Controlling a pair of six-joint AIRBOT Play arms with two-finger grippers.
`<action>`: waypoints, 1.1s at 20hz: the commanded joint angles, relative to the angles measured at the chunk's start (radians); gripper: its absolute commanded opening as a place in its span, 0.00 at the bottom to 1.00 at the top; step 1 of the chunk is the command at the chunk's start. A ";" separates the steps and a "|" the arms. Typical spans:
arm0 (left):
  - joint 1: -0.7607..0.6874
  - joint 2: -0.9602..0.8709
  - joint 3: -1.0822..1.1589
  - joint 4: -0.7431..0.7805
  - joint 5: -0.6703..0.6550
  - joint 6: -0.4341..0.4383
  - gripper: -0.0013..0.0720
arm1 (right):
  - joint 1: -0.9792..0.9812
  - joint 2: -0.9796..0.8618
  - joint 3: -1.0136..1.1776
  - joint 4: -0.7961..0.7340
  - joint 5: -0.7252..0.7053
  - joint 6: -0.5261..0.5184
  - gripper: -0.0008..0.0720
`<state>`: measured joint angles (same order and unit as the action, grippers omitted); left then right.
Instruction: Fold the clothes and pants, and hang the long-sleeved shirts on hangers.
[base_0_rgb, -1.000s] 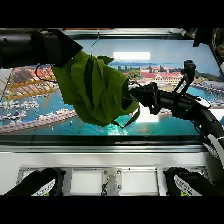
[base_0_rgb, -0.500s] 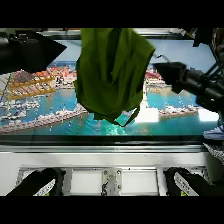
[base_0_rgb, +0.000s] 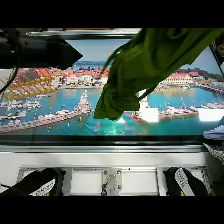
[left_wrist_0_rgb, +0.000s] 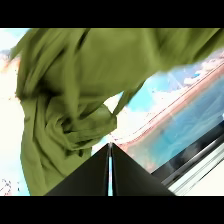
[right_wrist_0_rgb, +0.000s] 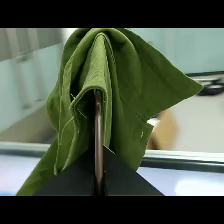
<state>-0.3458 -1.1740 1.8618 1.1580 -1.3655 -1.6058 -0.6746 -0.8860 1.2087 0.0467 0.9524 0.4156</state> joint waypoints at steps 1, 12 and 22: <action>0.000 -0.069 0.000 -0.001 0.000 0.033 0.04 | -0.131 0.029 0.088 -0.233 -0.201 0.189 0.01; 0.001 -0.191 0.000 0.000 0.074 0.178 0.04 | -0.367 -0.024 0.490 -1.323 -0.301 0.965 0.01; 0.000 -0.191 0.000 0.001 0.090 0.204 0.04 | -0.528 -0.068 0.673 -1.376 -0.226 1.030 0.01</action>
<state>-0.3458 -1.3643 1.8614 1.1584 -1.2785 -1.4063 -1.1690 -0.9482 1.8511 -1.3067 0.7036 1.4158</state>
